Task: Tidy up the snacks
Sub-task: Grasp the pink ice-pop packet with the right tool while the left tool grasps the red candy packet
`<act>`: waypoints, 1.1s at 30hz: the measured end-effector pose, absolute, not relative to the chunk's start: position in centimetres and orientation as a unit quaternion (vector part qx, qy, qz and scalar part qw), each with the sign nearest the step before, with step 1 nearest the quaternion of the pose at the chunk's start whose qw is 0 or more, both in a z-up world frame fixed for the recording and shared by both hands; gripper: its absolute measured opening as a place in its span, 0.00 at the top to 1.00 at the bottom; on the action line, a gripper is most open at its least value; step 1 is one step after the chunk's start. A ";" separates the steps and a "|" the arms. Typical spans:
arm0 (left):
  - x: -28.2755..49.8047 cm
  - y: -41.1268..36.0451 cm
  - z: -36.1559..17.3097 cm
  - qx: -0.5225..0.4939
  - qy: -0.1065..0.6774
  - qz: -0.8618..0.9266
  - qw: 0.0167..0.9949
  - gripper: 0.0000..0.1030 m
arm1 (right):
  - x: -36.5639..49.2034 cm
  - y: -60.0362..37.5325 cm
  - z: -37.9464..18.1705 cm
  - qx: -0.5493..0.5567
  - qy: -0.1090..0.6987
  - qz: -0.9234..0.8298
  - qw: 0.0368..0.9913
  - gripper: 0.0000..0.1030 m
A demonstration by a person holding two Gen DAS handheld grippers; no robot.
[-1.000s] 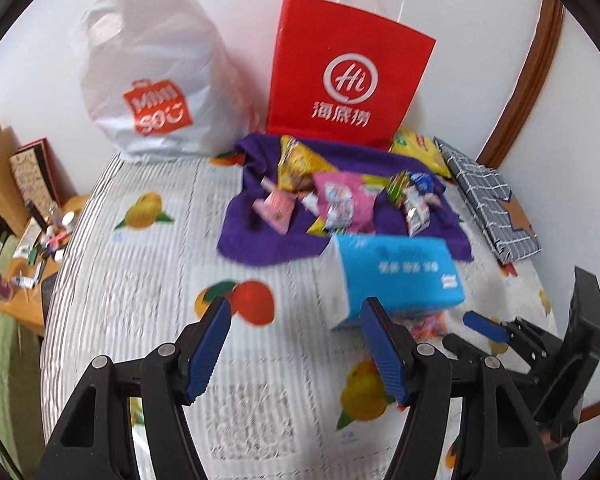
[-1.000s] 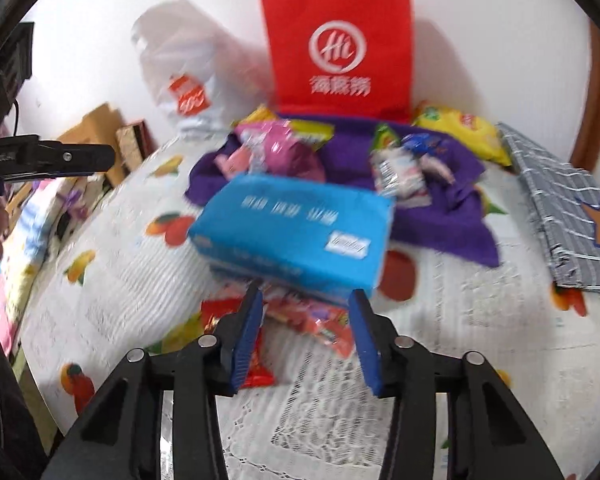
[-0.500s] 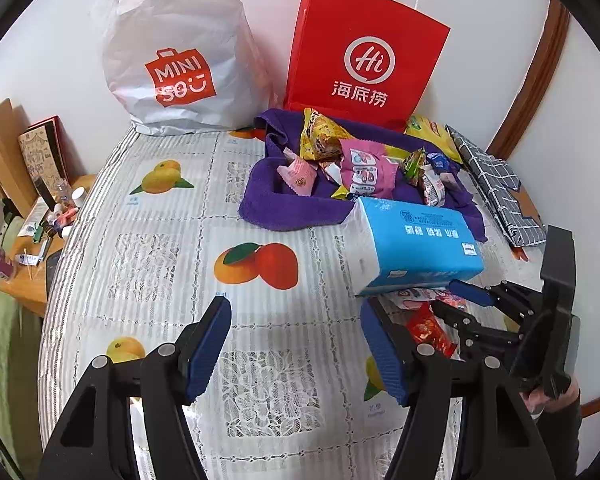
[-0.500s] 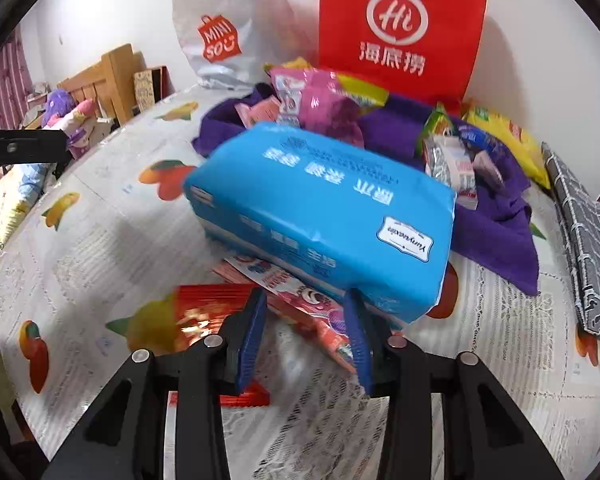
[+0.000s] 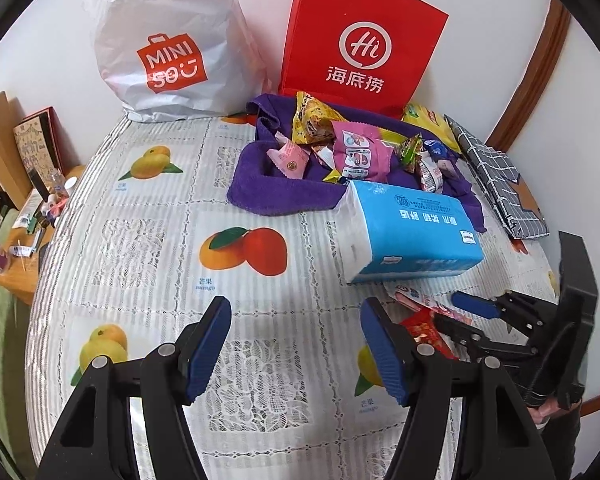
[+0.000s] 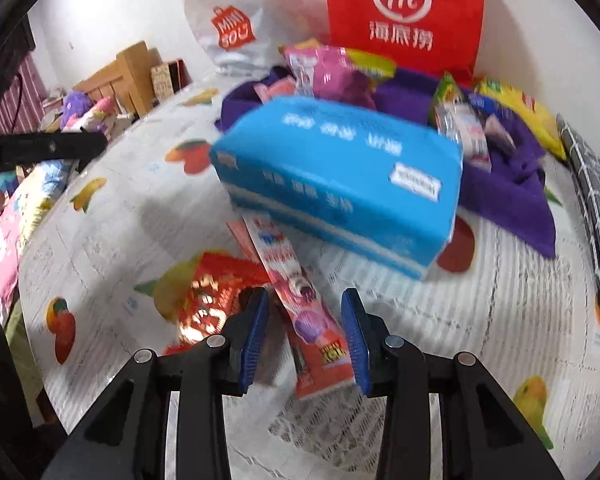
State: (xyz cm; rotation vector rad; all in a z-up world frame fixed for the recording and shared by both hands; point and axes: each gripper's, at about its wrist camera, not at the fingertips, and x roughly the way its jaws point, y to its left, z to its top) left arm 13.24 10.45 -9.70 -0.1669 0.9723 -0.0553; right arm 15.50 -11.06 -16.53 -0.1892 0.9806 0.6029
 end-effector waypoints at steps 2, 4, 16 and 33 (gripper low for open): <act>13.1 10.4 -9.8 -0.084 0.469 -0.029 0.879 0.37 | 15.9 -10.5 -16.8 -0.093 0.465 0.282 0.834 0.63; 12.8 10.5 -9.8 -0.085 0.468 -0.030 0.879 0.37 | 16.2 -9.8 -17.4 -0.105 0.468 0.287 0.829 0.63; 12.1 7.7 -12.7 -0.098 0.490 -0.072 0.863 0.37 | 14.2 -14.6 -16.7 -0.035 0.463 0.214 0.859 0.80; 14.0 -1.1 -16.9 -0.122 0.538 -0.102 0.828 0.37 | 11.7 -23.0 -17.8 0.033 0.453 0.140 0.880 0.82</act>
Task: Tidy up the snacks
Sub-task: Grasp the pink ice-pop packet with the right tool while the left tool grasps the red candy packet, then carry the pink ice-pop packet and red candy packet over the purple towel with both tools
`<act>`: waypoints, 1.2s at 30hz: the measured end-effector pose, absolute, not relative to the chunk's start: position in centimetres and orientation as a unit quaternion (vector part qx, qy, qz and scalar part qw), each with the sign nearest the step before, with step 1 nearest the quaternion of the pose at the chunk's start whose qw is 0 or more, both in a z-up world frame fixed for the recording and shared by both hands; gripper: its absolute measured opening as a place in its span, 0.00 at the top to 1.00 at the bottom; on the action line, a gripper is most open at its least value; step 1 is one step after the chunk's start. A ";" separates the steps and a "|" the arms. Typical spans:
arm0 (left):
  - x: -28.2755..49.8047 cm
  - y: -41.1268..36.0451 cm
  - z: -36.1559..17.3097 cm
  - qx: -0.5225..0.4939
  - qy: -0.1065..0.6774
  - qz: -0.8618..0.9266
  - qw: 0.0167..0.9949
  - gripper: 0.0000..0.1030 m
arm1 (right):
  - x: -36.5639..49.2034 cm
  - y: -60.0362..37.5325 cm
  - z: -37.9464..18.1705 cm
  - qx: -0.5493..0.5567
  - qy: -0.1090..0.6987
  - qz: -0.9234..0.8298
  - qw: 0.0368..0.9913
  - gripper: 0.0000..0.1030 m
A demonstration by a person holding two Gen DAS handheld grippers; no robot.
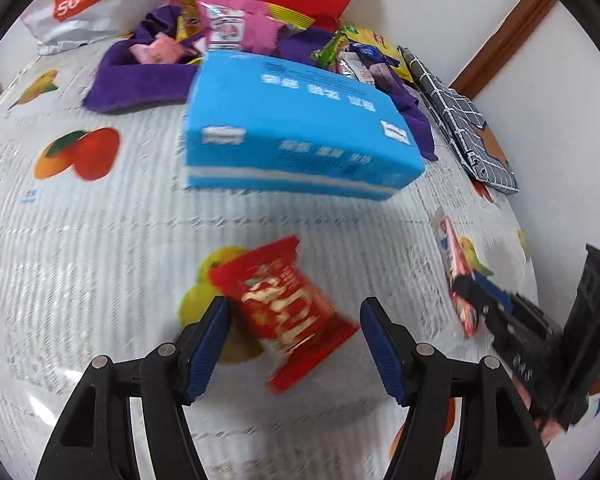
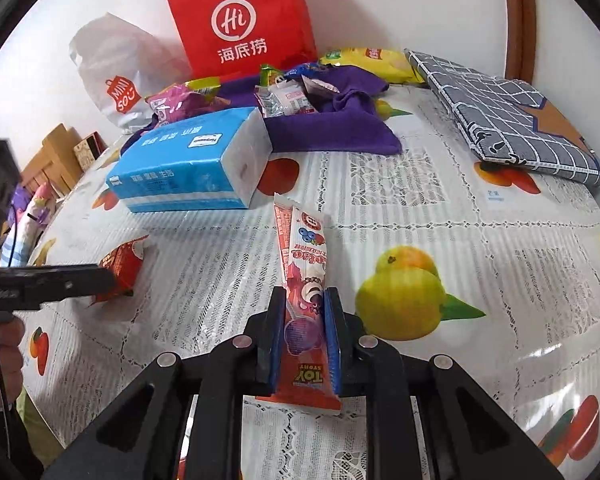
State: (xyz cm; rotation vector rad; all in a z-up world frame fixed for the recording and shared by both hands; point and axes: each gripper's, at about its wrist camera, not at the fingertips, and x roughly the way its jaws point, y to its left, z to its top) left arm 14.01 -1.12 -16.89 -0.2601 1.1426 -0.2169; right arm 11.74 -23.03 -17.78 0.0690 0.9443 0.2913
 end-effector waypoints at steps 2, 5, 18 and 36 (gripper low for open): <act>14.5 -2.4 -17.0 -0.105 0.537 -0.089 0.832 0.38 | 11.8 -23.3 -18.0 0.042 0.453 0.143 0.879 0.80; 14.7 -3.9 -17.1 -0.068 0.529 -0.075 0.842 0.49 | 11.8 -23.7 -18.3 0.052 0.455 0.148 0.877 0.78; 13.9 -1.1 -17.0 -0.013 0.489 -0.034 0.871 0.61 | 13.4 -23.2 -18.6 0.056 0.458 0.155 0.874 0.75; 12.8 -1.3 -17.7 0.011 0.431 -0.010 0.902 0.60 | 13.5 -21.7 -18.9 0.000 0.443 0.155 0.883 0.66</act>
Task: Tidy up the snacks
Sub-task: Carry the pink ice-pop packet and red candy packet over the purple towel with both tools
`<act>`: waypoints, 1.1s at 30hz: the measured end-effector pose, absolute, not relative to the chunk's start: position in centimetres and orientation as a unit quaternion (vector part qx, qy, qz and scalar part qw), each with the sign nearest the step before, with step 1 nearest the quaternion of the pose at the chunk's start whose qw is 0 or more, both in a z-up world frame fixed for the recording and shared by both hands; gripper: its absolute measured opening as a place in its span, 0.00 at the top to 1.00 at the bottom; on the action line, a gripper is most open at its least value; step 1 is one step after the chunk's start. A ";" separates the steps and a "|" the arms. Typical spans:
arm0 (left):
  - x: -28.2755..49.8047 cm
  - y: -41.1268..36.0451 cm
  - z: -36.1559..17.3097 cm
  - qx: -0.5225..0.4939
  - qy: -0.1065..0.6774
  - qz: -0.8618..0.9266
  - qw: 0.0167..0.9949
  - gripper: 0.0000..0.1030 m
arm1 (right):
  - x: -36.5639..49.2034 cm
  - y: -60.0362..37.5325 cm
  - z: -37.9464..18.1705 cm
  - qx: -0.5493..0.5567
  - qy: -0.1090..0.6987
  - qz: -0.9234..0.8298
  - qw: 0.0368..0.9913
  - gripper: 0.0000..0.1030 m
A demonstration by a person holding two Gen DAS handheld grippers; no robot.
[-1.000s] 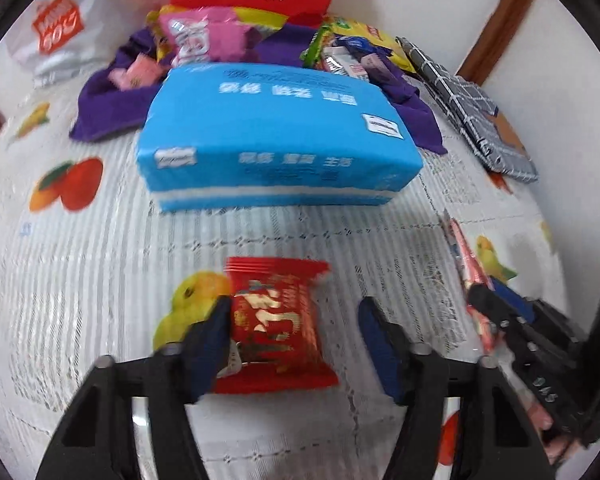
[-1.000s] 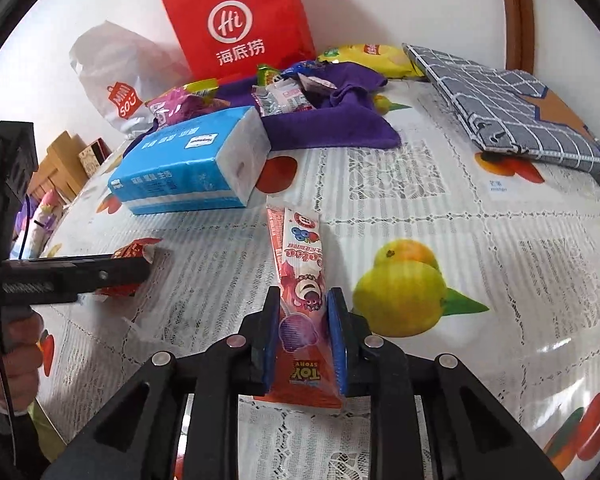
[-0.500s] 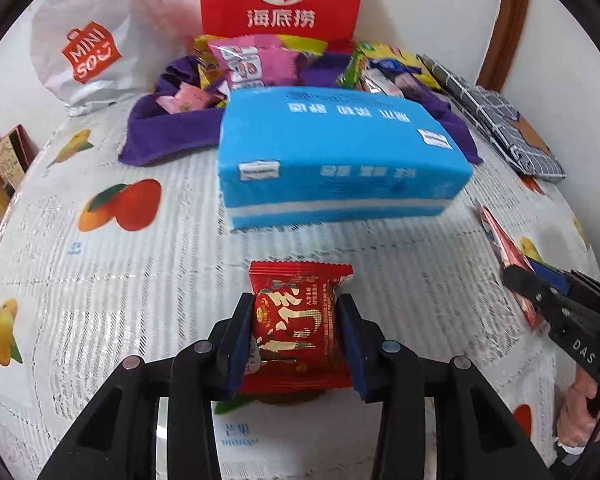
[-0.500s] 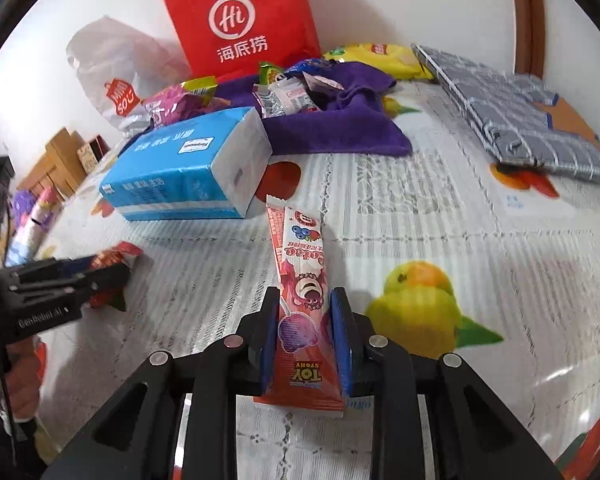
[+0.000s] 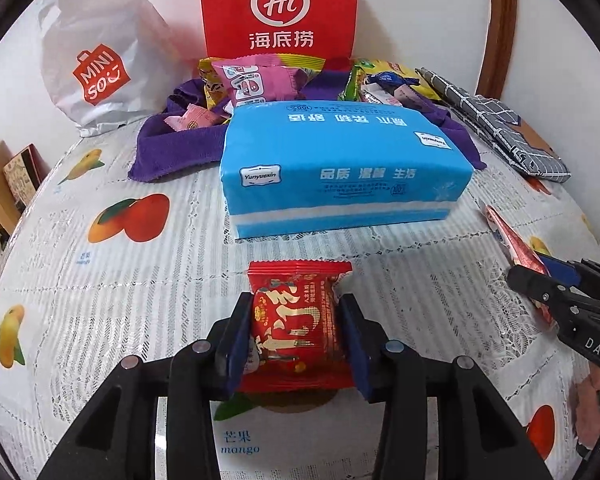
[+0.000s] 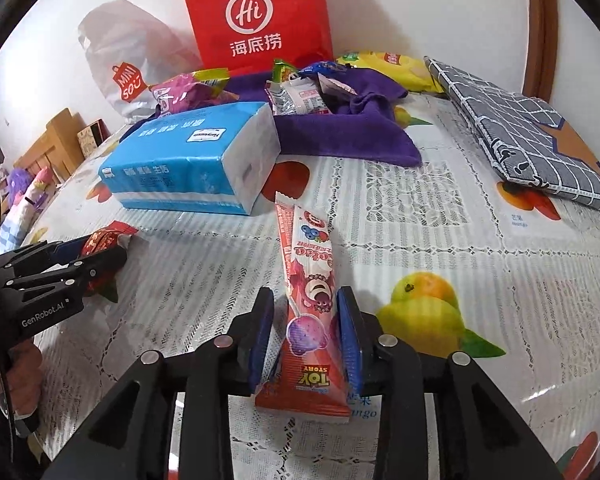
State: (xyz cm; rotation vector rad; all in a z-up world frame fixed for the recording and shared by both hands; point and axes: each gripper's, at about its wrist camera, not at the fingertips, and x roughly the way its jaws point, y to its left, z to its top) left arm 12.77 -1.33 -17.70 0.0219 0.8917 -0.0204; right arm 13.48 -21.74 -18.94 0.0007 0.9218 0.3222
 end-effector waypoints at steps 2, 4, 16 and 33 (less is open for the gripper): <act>12.8 -1.4 -17.7 0.012 0.431 -0.010 0.902 0.59 | 13.5 -21.7 -18.9 -0.001 0.443 0.156 0.883 0.65; 12.8 -1.4 -17.7 0.014 0.432 -0.010 0.902 0.59 | 13.5 -21.6 -18.9 -0.005 0.443 0.156 0.883 0.65; 12.8 -1.4 -17.7 0.012 0.431 -0.013 0.902 0.61 | 13.6 -20.9 -19.0 -0.027 0.442 0.153 0.883 0.64; 10.2 0.5 -16.0 -0.028 0.440 -0.025 0.897 0.61 | 13.0 -21.7 -18.7 0.018 0.443 0.132 0.886 0.81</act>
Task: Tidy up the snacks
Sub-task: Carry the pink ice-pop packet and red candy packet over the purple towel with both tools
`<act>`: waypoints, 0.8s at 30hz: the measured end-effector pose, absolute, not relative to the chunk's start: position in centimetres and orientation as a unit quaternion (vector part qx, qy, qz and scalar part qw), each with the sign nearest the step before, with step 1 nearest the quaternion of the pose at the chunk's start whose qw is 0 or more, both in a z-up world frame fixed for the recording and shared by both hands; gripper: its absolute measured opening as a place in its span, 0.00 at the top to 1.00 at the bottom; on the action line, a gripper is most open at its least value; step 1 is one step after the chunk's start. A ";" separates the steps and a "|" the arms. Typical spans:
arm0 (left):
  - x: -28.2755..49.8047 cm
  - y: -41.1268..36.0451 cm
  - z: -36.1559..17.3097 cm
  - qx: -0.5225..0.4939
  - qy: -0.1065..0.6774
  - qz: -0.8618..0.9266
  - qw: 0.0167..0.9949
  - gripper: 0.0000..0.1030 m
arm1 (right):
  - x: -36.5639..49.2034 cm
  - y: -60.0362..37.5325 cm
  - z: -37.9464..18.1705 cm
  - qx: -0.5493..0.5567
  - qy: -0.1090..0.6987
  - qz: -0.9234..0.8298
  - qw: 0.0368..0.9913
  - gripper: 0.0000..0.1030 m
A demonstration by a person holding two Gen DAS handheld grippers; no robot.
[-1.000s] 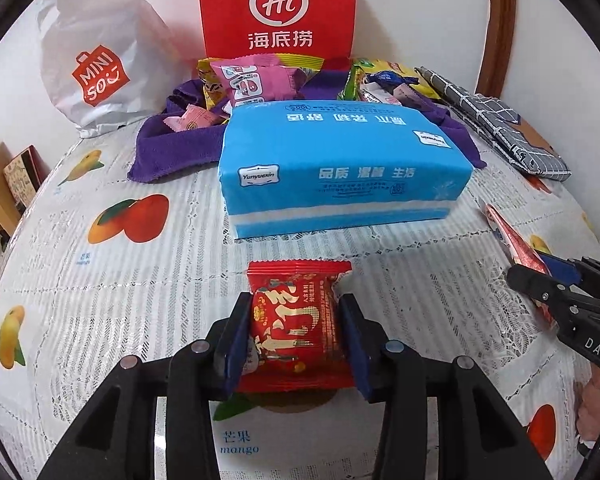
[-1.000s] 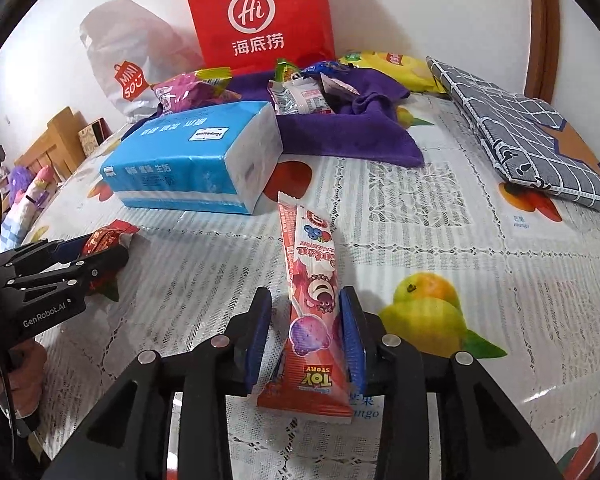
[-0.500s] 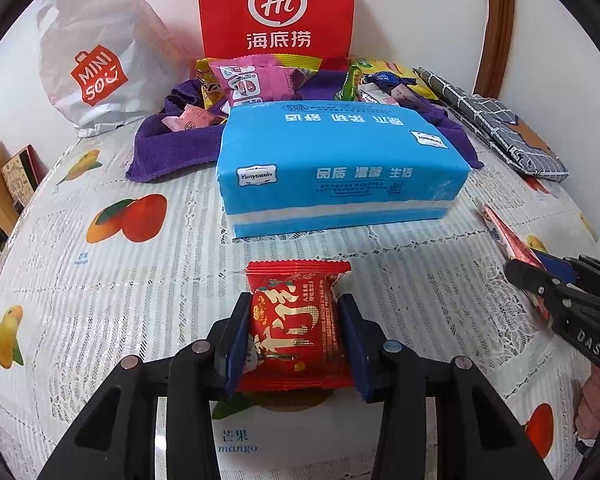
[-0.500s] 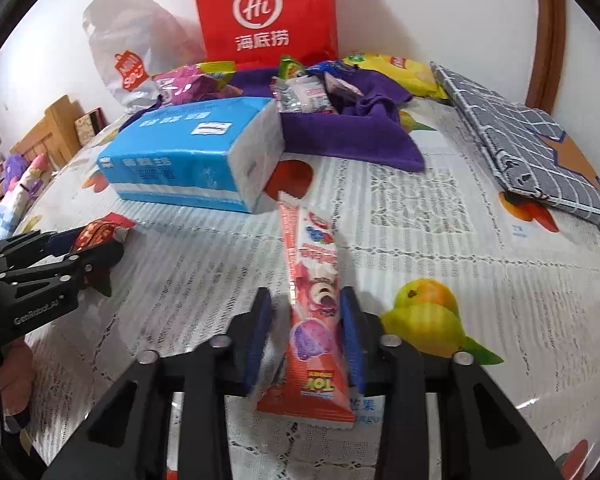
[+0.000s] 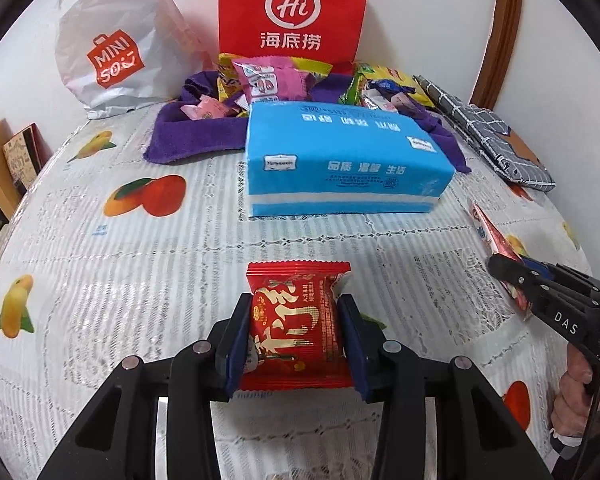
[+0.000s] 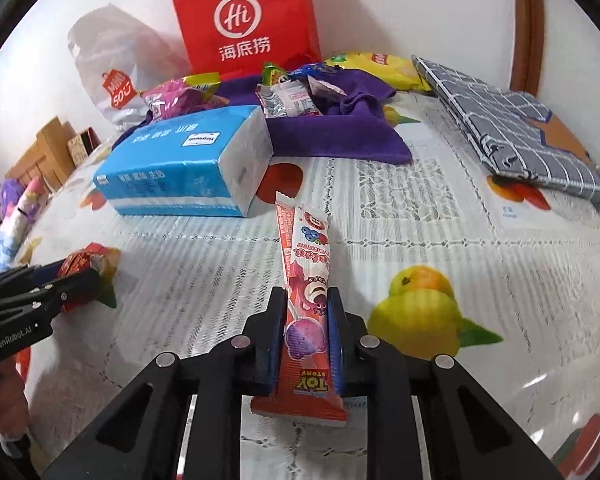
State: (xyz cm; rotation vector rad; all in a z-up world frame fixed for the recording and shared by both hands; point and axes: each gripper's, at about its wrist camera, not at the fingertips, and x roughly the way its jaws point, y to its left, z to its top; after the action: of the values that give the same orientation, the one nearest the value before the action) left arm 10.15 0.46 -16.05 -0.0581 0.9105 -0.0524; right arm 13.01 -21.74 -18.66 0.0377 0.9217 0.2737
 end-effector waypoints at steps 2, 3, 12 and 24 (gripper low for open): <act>9.8 0.6 -15.4 -0.029 0.437 -0.028 0.899 0.61 | 12.8 -21.7 -18.4 0.029 0.443 0.136 0.886 0.81; 9.7 0.6 -15.0 -0.027 0.434 -0.029 0.900 0.61 | 12.7 -21.6 -18.2 0.033 0.441 0.139 0.886 0.81; 10.1 1.5 -11.2 -0.039 0.428 -0.042 0.902 0.61 | 12.4 -20.9 -14.3 0.047 0.419 0.153 0.894 0.81; 15.2 3.2 -3.5 -0.033 0.397 -0.030 0.917 0.61 | 17.3 -18.5 -6.4 0.044 0.378 0.156 0.911 0.81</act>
State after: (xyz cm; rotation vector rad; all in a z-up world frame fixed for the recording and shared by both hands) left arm 15.16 3.21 -3.55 -0.0682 0.8178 -0.0610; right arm 17.30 -18.48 -6.41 0.0909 0.7798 0.3220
